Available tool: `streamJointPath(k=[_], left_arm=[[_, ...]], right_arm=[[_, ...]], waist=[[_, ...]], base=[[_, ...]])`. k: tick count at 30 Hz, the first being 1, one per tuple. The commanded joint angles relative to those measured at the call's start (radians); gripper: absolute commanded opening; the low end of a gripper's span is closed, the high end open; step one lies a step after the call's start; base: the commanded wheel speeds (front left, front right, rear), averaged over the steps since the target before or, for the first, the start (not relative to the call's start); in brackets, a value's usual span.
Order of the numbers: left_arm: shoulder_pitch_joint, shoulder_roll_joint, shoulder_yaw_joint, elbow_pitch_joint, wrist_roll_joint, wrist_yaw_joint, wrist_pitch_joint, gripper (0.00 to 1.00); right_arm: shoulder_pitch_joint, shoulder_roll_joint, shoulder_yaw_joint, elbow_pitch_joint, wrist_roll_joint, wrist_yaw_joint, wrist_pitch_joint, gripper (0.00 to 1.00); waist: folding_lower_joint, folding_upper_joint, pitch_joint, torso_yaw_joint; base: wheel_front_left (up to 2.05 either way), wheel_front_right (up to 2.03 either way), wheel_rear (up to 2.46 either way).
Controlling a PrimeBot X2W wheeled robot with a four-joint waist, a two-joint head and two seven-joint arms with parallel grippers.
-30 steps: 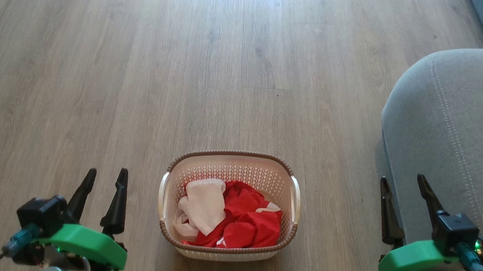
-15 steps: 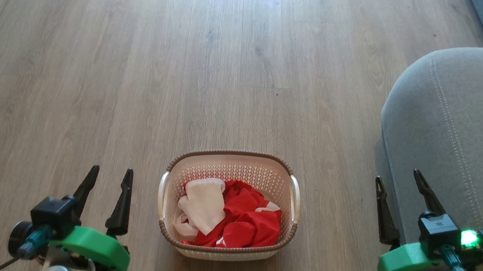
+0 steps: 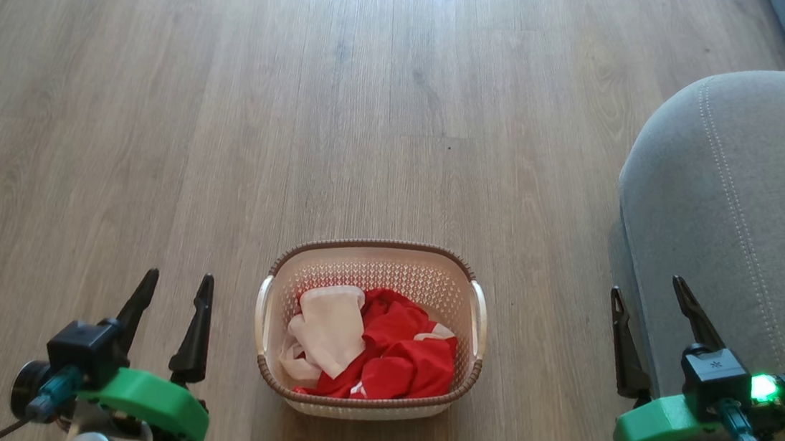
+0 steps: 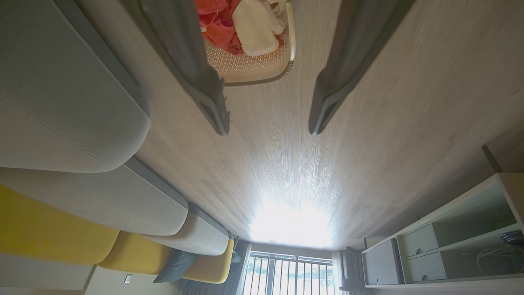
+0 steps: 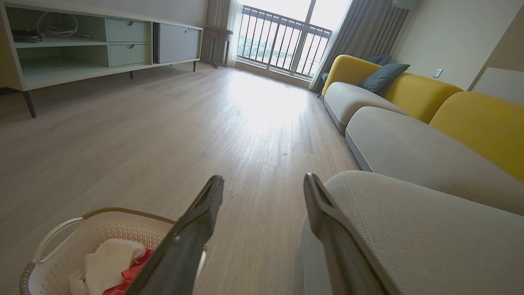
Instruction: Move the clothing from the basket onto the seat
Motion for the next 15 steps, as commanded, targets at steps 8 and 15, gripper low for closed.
streamJointPath(k=[8,15], left_arm=[[-0.064,0.012,0.035,-0.046,-0.001,-0.002,-0.013,1.00],[-0.157,0.020,0.011,-0.048,-0.005,-0.002,-0.013,1.00]], right_arm=[[-0.047,-0.013,-0.003,-0.052,0.066,0.000,-0.014,1.00],[-0.112,-0.013,-0.036,-0.069,0.128,0.000,-0.014,1.00]], waist=[[0.0000,0.0000,0.089,-0.007],[0.0000,0.0000,0.251,-0.013]], base=[[0.00,0.00,0.00],[0.00,0.00,0.00]])
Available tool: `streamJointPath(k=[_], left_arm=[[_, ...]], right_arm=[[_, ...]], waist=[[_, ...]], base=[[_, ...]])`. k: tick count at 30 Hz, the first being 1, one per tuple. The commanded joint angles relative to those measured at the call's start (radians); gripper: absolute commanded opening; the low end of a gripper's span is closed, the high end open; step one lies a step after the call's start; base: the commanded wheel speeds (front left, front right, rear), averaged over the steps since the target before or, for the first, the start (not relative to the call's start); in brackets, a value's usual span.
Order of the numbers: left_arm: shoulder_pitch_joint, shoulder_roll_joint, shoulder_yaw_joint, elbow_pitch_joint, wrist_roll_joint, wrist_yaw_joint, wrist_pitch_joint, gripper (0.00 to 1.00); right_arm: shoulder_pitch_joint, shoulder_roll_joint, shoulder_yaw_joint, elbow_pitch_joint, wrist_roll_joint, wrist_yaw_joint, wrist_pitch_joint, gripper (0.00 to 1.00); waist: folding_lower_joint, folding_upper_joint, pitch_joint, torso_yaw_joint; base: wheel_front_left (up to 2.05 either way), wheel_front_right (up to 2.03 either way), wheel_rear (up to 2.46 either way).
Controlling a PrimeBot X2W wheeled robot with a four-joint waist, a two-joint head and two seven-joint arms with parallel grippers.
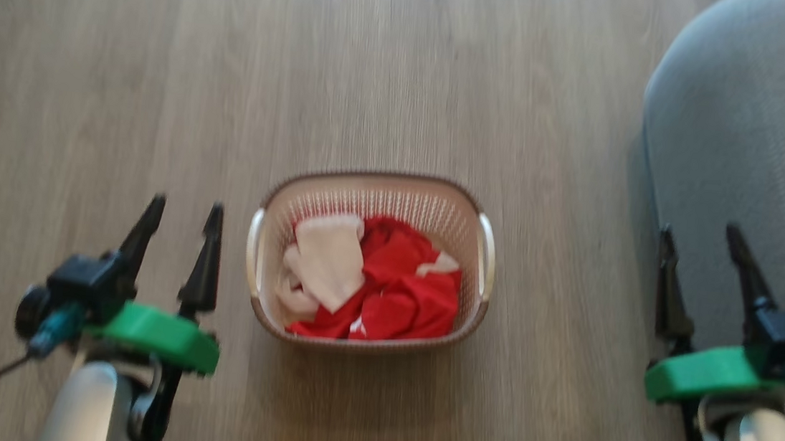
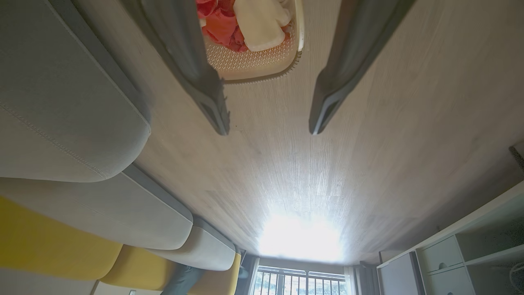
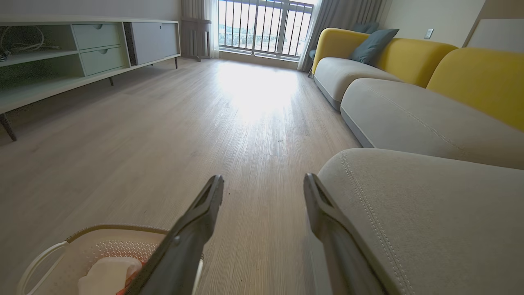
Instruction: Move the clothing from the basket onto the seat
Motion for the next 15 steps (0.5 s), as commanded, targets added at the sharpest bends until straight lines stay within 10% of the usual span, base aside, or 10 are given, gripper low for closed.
streamJointPath(k=[1,15], left_arm=[[-0.070,0.019,0.016,-0.029,-0.004,-0.002,-0.013,1.00],[-0.431,0.052,-0.164,0.280,0.054,-0.002,-0.013,1.00]], right_arm=[[-0.060,-0.013,0.015,-0.041,0.012,0.000,-0.012,1.00],[-0.254,-0.013,0.079,-0.139,0.100,0.000,-0.012,1.00]], waist=[[0.0000,0.0000,0.115,-0.007],[0.0000,0.0000,0.477,-0.078]], base=[[0.00,0.00,0.00],[0.00,0.00,0.00]])
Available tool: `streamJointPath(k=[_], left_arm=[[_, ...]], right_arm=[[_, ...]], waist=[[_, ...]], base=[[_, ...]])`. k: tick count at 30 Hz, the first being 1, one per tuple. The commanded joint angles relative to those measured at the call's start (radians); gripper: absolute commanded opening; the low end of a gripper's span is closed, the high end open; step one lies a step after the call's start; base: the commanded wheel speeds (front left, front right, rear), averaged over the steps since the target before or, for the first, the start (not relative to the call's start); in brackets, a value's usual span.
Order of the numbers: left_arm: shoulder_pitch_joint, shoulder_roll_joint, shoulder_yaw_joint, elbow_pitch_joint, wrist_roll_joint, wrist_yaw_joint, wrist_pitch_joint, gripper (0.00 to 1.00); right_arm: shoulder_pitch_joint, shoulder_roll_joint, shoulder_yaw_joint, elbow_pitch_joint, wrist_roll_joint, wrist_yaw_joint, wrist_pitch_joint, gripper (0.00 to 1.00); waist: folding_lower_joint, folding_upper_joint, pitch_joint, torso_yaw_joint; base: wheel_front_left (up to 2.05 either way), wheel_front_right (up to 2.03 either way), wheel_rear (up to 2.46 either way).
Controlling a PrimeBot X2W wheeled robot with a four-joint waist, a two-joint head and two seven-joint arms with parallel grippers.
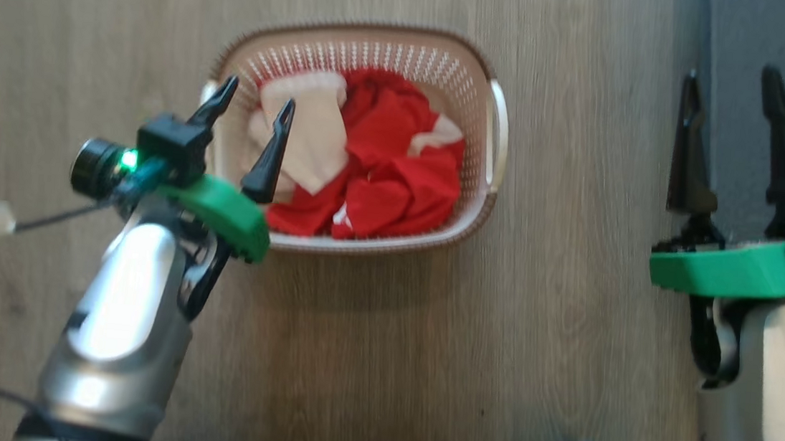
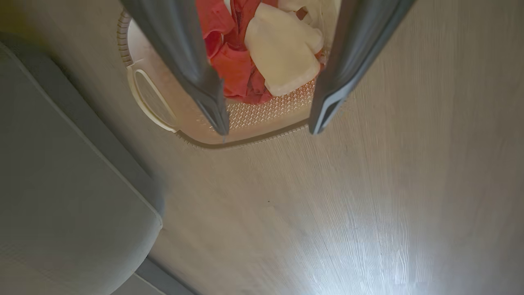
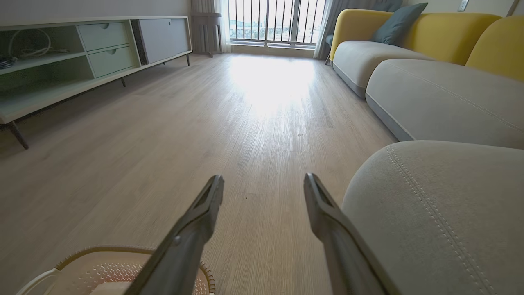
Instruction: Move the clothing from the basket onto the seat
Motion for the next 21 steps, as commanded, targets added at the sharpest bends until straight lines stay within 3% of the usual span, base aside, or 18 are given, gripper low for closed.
streamJointPath(k=[1,13,21], left_arm=[[-0.044,0.023,0.008,0.028,0.007,-0.001,-0.013,1.00],[-0.347,-0.009,-0.048,0.437,-0.013,0.017,0.092,1.00],[-0.466,-0.010,-0.050,0.615,-0.029,0.052,0.140,1.00]], right_arm=[[-0.013,-0.010,0.030,-0.048,0.012,0.000,-0.006,1.00],[-0.031,-0.010,0.071,-0.143,0.046,0.000,-0.006,1.00],[0.001,-0.010,0.092,-0.186,0.075,0.000,-0.006,1.00]], waist=[[-0.0004,0.0001,0.113,-0.048],[-0.0004,0.0001,0.278,-0.143],[-0.0004,0.0001,0.336,-0.198]], base=[[0.00,0.00,0.00],[0.00,0.00,0.00],[0.00,0.00,0.00]])
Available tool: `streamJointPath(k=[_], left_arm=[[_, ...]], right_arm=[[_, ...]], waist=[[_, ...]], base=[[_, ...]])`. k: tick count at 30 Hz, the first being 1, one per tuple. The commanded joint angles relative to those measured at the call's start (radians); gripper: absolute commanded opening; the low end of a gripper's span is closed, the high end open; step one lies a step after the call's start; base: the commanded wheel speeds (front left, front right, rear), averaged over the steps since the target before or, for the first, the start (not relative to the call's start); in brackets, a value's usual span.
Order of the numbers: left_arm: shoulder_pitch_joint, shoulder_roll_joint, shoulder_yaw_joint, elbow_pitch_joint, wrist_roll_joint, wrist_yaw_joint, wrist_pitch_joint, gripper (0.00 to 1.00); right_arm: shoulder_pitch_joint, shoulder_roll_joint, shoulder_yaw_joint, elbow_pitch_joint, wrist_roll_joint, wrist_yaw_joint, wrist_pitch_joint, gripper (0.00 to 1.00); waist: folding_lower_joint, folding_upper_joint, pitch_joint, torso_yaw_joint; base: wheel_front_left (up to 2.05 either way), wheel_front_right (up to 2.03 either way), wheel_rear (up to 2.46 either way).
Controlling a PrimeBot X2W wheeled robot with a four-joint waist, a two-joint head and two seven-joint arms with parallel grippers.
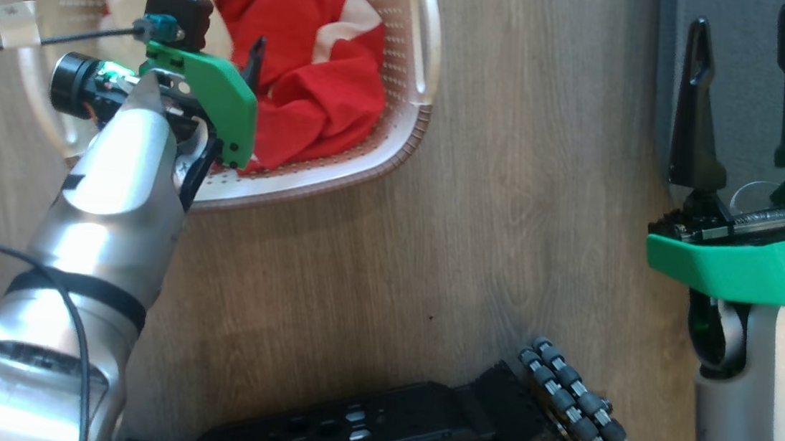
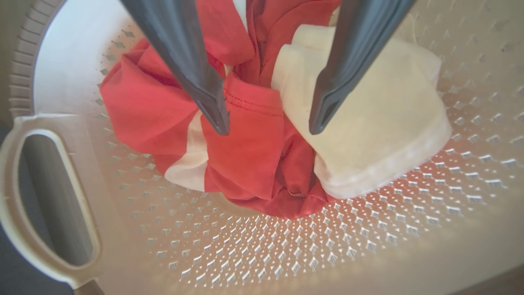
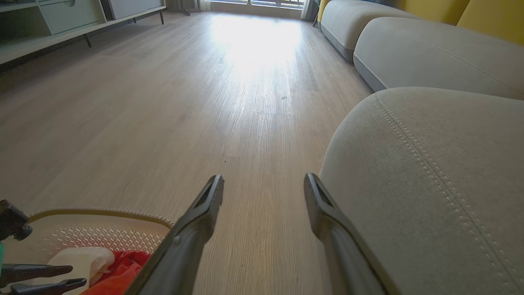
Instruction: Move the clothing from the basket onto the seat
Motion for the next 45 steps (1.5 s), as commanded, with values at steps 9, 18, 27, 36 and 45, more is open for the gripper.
streamJointPath(k=[9,18,27,36,45], left_arm=[[-0.074,0.056,0.020,0.126,-0.029,0.012,0.028,1.00],[-0.082,0.045,0.017,0.168,-0.064,-0.018,0.057,1.00],[-0.070,0.023,-0.007,0.182,-0.086,-0.034,0.061,1.00],[-0.054,0.013,-0.052,0.189,-0.090,-0.041,0.059,0.00],[-0.044,0.011,-0.062,0.181,-0.118,-0.045,-0.017,0.00]], right_arm=[[0.082,-0.008,0.036,-0.056,0.032,0.000,-0.006,1.00],[0.093,-0.008,0.023,-0.052,0.041,0.000,-0.006,1.00],[0.112,-0.008,0.009,-0.059,0.038,0.000,-0.006,1.00],[0.120,-0.008,0.004,-0.063,0.035,0.000,-0.006,1.00],[0.109,-0.008,0.004,-0.047,0.036,0.000,-0.006,1.00]], waist=[[-0.0001,0.0000,0.060,-0.076],[-0.0001,0.0000,0.057,-0.078],[-0.0001,0.0000,0.055,-0.071],[-0.0001,0.0000,0.053,-0.067],[-0.0001,0.0000,0.003,-0.050]], base=[[0.00,0.00,0.00],[0.00,0.00,0.00],[0.00,0.00,0.00],[0.00,0.00,0.00],[0.00,0.00,0.00]])
